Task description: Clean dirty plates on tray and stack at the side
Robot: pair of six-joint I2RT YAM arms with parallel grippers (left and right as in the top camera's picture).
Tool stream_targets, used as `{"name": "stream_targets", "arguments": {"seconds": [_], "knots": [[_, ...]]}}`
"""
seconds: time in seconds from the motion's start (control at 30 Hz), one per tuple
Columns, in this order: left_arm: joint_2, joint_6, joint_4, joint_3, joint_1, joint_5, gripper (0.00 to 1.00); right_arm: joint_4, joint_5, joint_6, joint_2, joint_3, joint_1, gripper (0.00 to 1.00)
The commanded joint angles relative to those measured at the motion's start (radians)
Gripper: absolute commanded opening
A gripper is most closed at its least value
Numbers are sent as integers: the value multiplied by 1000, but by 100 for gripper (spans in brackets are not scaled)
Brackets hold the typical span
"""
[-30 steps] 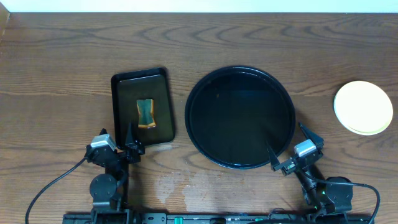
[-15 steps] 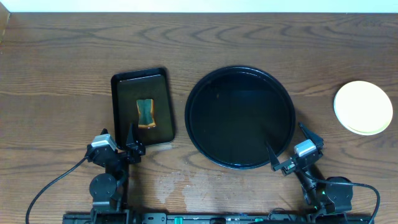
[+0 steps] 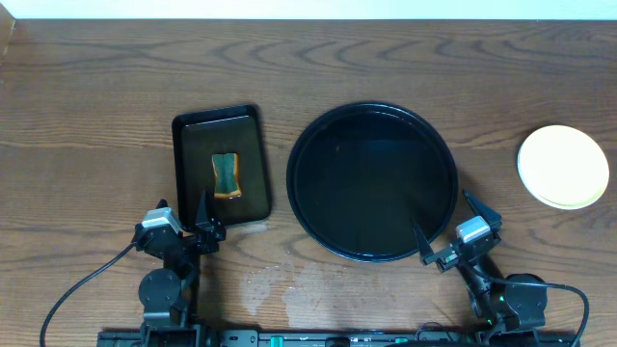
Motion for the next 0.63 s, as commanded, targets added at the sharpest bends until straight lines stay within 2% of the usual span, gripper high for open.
{"name": "stream_targets", "arguments": {"seconds": [0.0, 0.6], "knots": [[1, 9, -48, -13, -1, -17, 82, -4, -6, -7, -5, -2, -3, 99], [1, 9, -48, -13, -2, -17, 83, -4, -6, -7, -5, -2, -3, 99]]}}
